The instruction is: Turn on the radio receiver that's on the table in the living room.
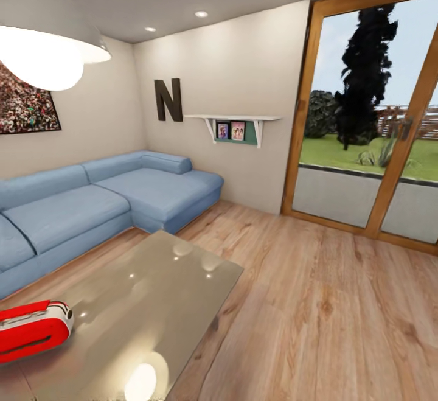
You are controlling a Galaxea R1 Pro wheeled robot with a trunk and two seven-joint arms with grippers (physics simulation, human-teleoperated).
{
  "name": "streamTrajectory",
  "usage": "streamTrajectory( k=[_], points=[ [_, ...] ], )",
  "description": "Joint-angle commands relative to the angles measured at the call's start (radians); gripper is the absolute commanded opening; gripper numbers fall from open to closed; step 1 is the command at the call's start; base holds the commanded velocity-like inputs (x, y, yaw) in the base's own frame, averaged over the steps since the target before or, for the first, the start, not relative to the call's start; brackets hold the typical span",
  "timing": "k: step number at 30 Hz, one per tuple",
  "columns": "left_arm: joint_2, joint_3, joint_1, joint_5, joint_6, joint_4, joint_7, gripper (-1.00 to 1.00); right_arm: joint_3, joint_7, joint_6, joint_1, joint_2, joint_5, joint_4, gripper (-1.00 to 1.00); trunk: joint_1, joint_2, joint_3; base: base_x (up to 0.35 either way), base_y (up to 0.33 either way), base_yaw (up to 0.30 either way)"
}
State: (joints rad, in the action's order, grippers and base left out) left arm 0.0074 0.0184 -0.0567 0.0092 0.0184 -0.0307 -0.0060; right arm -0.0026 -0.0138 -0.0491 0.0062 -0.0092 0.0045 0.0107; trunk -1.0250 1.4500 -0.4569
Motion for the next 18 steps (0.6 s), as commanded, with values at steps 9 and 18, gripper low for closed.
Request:
streamTrajectory(
  k=[9, 18],
  points=[
    [-0.001, 0.0, 0.0, -0.001, 0.0, 0.0, 0.0, 1.0, 0.001, -0.001, 0.0, 0.0, 0.0, 0.0, 0.0, 1.0, 0.0, 0.0, 0.0, 0.0, 0.0, 0.275],
    [-0.001, -0.001, 0.0, -0.002, 0.0, 0.0, 0.0, 1.0, 0.001, -0.002, 0.0, 0.0, 0.0, 0.0, 0.0, 1.0, 0.0, 0.0, 0.0, 0.0, 0.0, 0.275]
  ],
)
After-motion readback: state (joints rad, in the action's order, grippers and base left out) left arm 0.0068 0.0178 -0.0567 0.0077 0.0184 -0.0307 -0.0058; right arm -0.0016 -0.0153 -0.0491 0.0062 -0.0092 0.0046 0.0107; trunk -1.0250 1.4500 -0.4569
